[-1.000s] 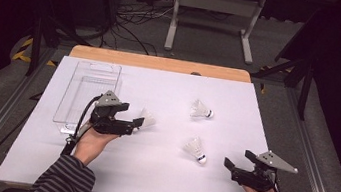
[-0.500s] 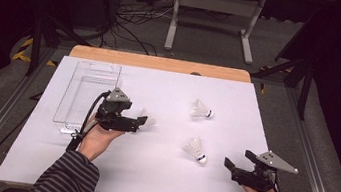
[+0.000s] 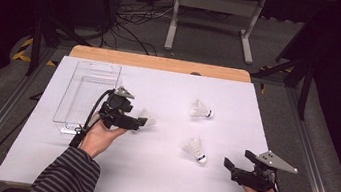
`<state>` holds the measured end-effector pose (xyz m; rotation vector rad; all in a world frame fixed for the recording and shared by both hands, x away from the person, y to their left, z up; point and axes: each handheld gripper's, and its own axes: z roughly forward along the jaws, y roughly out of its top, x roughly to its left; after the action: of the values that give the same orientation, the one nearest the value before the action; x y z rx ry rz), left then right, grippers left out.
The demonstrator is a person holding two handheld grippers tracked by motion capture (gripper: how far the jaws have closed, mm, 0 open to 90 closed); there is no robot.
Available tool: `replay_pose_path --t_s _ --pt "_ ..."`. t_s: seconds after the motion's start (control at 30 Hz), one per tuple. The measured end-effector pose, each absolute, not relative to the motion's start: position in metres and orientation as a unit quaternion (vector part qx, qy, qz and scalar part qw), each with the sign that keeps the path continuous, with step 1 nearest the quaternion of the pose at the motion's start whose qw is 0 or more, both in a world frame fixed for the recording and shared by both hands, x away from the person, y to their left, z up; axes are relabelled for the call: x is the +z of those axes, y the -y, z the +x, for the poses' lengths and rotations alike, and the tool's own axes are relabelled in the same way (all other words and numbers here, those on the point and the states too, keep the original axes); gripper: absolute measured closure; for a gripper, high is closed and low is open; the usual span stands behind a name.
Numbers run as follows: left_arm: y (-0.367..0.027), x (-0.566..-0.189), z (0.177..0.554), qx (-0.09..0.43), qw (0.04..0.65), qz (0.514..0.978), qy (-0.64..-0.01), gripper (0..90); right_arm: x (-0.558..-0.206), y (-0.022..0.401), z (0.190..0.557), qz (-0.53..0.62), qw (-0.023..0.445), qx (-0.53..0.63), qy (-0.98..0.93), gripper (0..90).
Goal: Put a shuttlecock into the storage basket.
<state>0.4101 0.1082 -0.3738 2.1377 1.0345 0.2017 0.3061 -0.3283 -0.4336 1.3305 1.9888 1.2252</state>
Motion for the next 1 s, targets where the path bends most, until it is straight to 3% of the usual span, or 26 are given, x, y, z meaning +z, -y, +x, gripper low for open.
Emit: replay_pose_path --t_s 1.0 --pt "-0.079 -0.388 0.438 0.058 0.239 0.875 -0.418 30.1 -0.434 0.327 0.307 0.480 0.221 0.444 -0.724 11.9"
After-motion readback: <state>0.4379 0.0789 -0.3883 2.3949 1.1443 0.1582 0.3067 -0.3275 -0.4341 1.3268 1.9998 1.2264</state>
